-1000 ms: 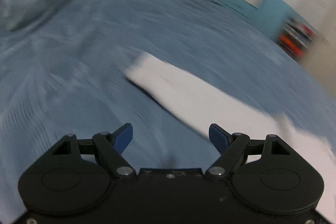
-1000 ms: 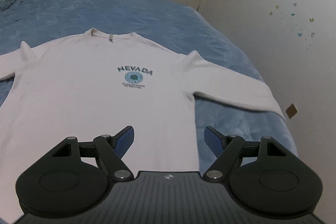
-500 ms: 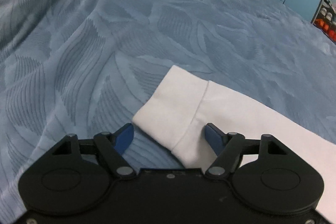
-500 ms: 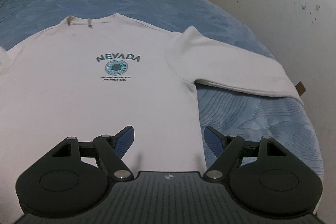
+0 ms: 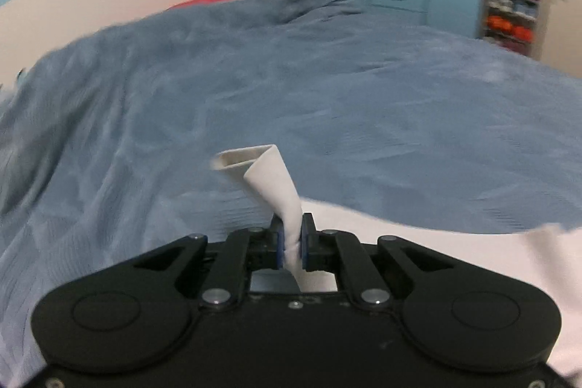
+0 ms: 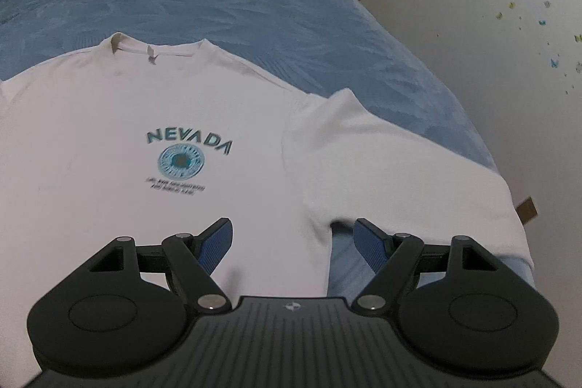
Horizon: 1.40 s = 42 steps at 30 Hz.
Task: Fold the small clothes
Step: 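Grasp the sleeve cuff with the left tool and fold it across the body, then grasp the other sleeve with the right tool and fold it across the body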
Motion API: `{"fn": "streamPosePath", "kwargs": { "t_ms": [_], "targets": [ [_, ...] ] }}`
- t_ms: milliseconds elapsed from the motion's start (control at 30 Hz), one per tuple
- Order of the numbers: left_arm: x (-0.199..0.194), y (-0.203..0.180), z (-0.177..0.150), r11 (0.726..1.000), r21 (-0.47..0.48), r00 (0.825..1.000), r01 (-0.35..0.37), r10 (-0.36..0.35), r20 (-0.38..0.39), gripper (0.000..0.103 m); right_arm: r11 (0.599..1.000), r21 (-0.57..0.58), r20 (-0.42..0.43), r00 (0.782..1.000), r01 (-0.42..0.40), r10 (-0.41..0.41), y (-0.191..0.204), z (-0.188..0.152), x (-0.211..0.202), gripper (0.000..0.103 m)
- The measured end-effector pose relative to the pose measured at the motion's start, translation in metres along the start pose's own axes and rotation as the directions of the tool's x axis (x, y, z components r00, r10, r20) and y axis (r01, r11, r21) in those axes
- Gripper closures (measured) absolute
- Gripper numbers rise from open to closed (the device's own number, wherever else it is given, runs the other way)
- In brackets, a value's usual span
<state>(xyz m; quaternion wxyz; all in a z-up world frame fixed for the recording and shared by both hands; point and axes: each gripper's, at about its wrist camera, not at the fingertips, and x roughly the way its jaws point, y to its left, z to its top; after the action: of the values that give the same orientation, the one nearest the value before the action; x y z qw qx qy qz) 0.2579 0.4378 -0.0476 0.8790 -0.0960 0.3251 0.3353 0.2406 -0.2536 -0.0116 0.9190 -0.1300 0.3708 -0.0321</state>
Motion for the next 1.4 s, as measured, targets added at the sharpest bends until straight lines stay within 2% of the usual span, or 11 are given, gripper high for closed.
{"fn": "streamPosePath", "kwargs": {
  "t_ms": [133, 300, 433, 567, 600, 667, 700, 867, 1167, 1267, 1400],
  "targets": [
    [-0.044, -0.073, 0.009, 0.994, 0.076, 0.995, 0.077, -0.081, 0.062, 0.096, 0.998, -0.018, -0.007, 0.998, 0.065, -0.065, -0.008, 0.0, 0.017, 0.017],
    [-0.099, -0.187, 0.005, 0.949, 0.163, 0.955, 0.271, -0.286, 0.083, 0.096, 0.994, 0.013, -0.012, 0.994, 0.109, -0.108, -0.036, -0.008, 0.013, 0.016],
    [-0.15, -0.281, -0.009, 0.866, 0.207, 0.877, 0.455, -0.476, 0.067, 0.096, 0.994, 0.079, -0.008, 0.997, 0.075, -0.074, -0.06, -0.012, 0.006, 0.016],
    [-0.207, -0.368, -0.041, 0.736, 0.225, 0.753, 0.639, -0.658, 0.015, 0.093, 0.992, 0.091, -0.013, 0.996, 0.087, -0.087, -0.072, -0.021, 0.007, 0.016],
    [-0.221, -0.383, -0.051, 0.702, 0.241, 0.724, 0.67, -0.69, -0.002, 0.089, 0.992, 0.103, -0.028, 0.997, 0.078, -0.076, -0.075, -0.022, 0.009, 0.016],
    [-0.239, -0.401, -0.073, 0.625, 0.263, 0.658, 0.735, -0.751, -0.054, 0.049, 0.988, 0.145, -0.049, 0.997, 0.06, -0.053, -0.086, -0.024, 0.012, 0.016],
    [-0.243, -0.403, -0.084, 0.607, 0.272, 0.646, 0.747, -0.76, -0.076, 0.05, 0.985, 0.161, -0.054, 0.997, 0.059, -0.051, -0.09, -0.025, 0.013, 0.016],
    [-0.232, -0.387, -0.116, 0.656, 0.348, 0.729, 0.67, -0.669, -0.143, 0.052, 0.975, 0.207, -0.061, 0.996, 0.079, -0.068, -0.106, -0.032, 0.012, 0.016],
    [-0.202, -0.278, -0.157, 0.771, 0.475, 0.9, 0.424, -0.416, -0.13, 0.051, 0.964, 0.259, -0.061, 0.997, 0.068, -0.054, -0.118, -0.033, 0.01, 0.016],
    [-0.199, -0.25, -0.176, 0.779, 0.5, 0.923, 0.378, -0.357, -0.141, 0.051, 0.954, 0.278, -0.044, 0.994, 0.112, -0.104, -0.134, -0.036, 0.008, 0.016],
    [-0.197, -0.222, -0.19, 0.797, 0.464, 0.922, 0.387, -0.344, -0.178, 0.051, 0.897, 0.414, -0.036, 0.987, 0.156, -0.155, -0.192, -0.048, 0.008, 0.016]
  ]
}}
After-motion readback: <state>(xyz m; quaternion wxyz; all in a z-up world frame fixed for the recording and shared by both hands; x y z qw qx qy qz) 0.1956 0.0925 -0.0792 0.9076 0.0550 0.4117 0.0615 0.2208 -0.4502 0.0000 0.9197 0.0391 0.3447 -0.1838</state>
